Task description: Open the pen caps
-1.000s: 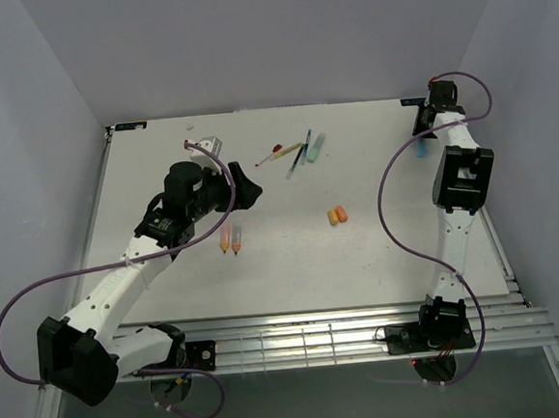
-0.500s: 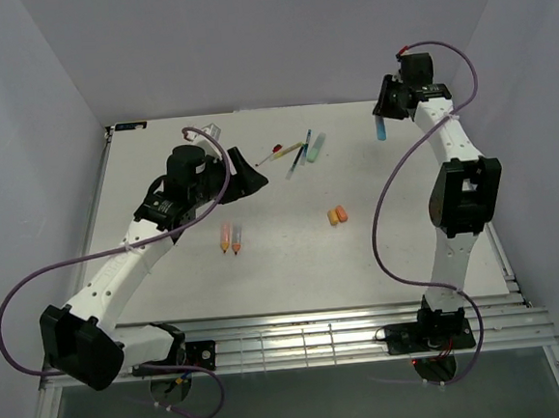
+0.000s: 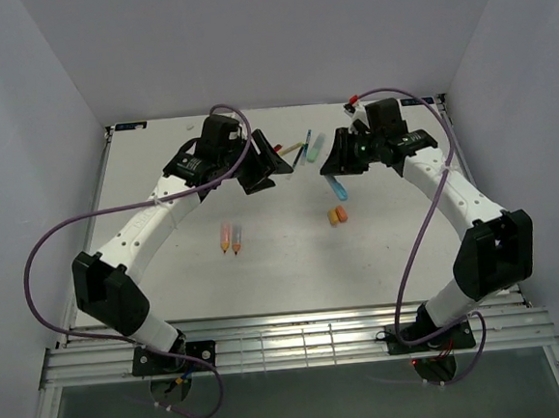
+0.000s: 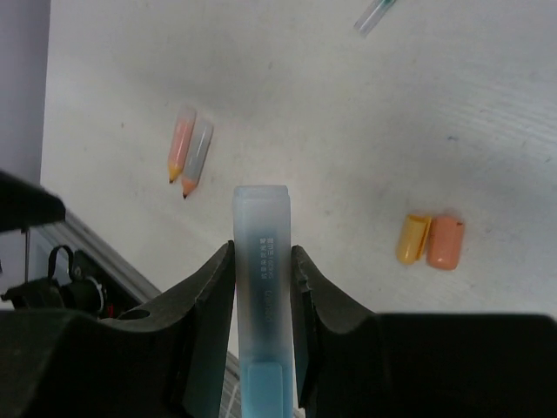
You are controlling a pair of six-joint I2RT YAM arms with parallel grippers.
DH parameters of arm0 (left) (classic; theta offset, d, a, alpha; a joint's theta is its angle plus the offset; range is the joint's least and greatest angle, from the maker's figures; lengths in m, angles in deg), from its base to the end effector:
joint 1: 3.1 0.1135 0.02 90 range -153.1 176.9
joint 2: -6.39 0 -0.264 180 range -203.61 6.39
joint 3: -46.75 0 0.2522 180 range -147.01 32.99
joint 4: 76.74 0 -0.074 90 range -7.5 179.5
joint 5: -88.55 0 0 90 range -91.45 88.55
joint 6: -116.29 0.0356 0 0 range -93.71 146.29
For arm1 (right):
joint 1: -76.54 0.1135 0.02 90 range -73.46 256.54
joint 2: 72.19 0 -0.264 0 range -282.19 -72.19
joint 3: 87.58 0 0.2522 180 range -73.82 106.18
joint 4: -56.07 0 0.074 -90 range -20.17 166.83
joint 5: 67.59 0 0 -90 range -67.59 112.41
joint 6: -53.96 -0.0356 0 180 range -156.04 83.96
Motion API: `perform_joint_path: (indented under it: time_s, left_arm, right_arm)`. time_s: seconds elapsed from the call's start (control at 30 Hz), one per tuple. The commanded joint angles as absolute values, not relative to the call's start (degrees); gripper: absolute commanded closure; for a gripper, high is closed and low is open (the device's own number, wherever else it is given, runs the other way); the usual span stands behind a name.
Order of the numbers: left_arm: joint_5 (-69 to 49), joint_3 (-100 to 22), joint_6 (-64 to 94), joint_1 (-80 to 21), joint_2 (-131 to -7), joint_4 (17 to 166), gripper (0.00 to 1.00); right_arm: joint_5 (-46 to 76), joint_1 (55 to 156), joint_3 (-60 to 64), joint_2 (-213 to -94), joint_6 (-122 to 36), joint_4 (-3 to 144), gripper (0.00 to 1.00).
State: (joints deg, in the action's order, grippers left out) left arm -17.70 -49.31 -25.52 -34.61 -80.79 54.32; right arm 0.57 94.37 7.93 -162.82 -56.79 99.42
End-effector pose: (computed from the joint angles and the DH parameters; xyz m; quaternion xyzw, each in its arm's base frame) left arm 0.2838 -0.1857 0.3465 -0.0994 0.8939 -0.3735 0.2271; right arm 0.3367 0.1222 0.3323 -0.0598 0.8861 0.3020 0.3465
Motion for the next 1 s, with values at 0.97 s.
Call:
perform_joint_path:
  time_s: [0.97]
  left_arm:
    - [-29.22,-58.16,-34.79,-34.48,-89.32,46.08,0.37]
  right_arm:
    - [-21.36,102.56,-3.42,-155.42,-52.21,85.48,0.92]
